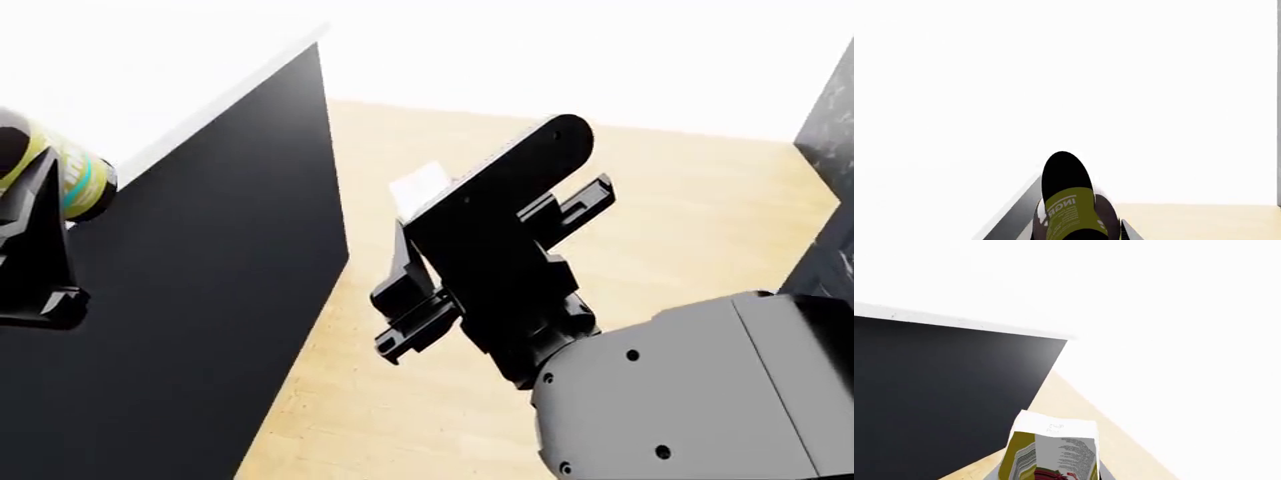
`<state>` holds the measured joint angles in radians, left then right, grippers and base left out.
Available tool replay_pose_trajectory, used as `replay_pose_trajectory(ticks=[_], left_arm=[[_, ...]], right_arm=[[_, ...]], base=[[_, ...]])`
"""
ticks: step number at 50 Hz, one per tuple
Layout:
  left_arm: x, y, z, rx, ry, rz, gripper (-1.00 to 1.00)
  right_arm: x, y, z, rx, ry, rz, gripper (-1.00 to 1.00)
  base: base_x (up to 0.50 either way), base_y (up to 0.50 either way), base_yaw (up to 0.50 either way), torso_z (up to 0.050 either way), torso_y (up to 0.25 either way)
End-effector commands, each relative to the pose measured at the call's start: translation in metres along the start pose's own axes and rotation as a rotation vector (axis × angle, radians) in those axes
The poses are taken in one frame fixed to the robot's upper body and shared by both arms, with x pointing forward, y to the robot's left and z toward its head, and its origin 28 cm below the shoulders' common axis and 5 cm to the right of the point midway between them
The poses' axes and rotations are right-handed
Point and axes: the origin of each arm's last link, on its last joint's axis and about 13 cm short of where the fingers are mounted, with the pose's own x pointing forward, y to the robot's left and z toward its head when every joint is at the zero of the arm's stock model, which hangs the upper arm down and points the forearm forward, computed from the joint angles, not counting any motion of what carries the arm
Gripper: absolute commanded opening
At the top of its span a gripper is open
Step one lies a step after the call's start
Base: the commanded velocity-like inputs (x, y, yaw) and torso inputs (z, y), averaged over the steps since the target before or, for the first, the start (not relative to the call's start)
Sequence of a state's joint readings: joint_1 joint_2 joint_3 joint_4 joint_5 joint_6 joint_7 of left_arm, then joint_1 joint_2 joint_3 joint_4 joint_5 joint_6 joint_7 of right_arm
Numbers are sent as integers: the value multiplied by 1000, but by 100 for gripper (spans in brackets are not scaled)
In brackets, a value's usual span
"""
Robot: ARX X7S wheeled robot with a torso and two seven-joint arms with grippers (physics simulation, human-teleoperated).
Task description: Move the drinks to the dining counter.
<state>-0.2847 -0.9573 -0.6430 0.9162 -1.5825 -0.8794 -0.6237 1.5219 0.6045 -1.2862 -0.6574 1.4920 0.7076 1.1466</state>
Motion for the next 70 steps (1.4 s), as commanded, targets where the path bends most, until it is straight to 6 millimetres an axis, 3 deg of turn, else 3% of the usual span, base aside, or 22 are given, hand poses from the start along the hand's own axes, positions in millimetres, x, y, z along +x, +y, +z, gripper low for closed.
replay_pose_trajectory(ticks=[1, 70], left_arm=[[0, 1, 3, -5, -13, 8, -100], [2, -1, 3, -6, -14, 2, -100]], right_arm=[[2, -3, 4, -15, -30, -26, -100], [2, -2, 4, -64, -17, -28, -100]], base=[[0, 0, 500, 0, 0], [0, 0, 500, 0, 1]])
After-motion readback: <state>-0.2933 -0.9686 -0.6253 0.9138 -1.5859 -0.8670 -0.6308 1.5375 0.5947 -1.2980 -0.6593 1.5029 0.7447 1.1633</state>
